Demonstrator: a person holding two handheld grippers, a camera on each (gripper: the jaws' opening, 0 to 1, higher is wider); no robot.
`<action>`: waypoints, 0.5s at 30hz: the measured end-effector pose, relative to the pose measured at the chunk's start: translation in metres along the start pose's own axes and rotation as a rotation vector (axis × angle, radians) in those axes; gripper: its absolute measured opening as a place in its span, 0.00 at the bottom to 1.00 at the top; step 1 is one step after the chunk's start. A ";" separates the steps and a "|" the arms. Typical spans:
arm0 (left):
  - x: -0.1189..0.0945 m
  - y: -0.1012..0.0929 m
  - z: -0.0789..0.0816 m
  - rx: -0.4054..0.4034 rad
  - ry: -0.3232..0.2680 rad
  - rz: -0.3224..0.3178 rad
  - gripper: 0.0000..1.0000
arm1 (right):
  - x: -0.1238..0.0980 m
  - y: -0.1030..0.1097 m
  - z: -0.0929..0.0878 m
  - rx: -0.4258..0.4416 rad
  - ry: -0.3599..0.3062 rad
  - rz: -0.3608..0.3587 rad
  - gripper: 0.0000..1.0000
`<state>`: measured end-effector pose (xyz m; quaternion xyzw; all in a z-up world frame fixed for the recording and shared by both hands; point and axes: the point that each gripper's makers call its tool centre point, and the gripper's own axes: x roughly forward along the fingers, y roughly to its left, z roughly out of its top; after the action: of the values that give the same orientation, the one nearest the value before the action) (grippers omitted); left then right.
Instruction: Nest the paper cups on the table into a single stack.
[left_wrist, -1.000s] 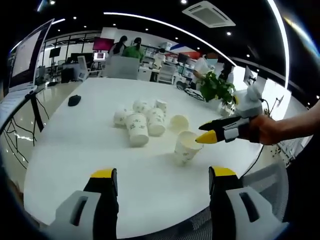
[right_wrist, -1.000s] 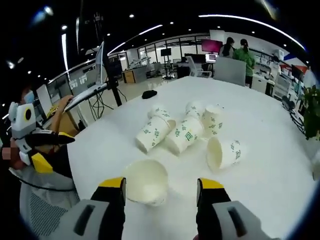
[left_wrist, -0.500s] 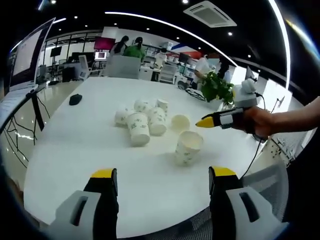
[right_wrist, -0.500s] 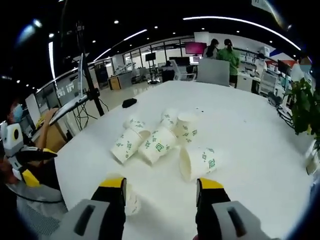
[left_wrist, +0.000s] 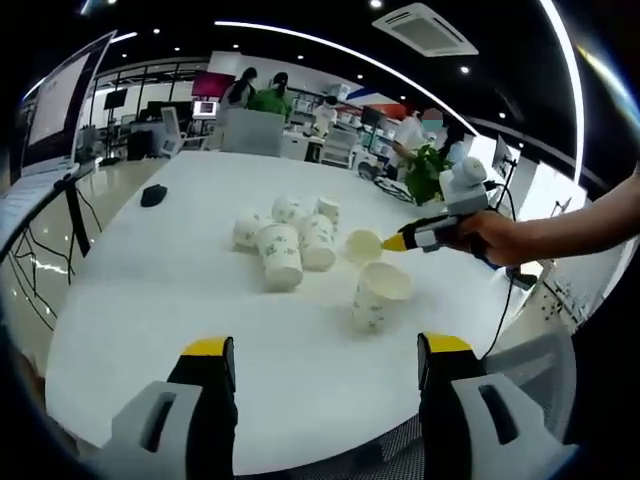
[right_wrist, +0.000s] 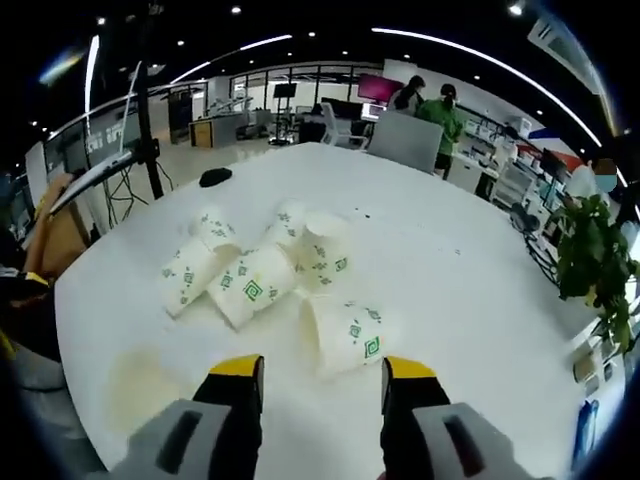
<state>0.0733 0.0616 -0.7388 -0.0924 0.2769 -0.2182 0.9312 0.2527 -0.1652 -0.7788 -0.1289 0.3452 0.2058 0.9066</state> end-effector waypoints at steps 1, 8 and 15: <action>0.000 0.000 0.000 -0.001 0.000 0.000 0.73 | 0.001 -0.001 0.000 -0.001 0.003 -0.003 0.42; 0.001 0.000 -0.002 -0.003 0.010 0.002 0.72 | 0.018 -0.001 -0.005 0.036 0.039 -0.010 0.35; 0.000 0.002 -0.002 -0.011 0.009 0.012 0.72 | 0.026 -0.014 -0.009 0.072 0.062 -0.043 0.25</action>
<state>0.0731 0.0630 -0.7413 -0.0948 0.2829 -0.2113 0.9308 0.2724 -0.1737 -0.8017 -0.1100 0.3775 0.1697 0.9036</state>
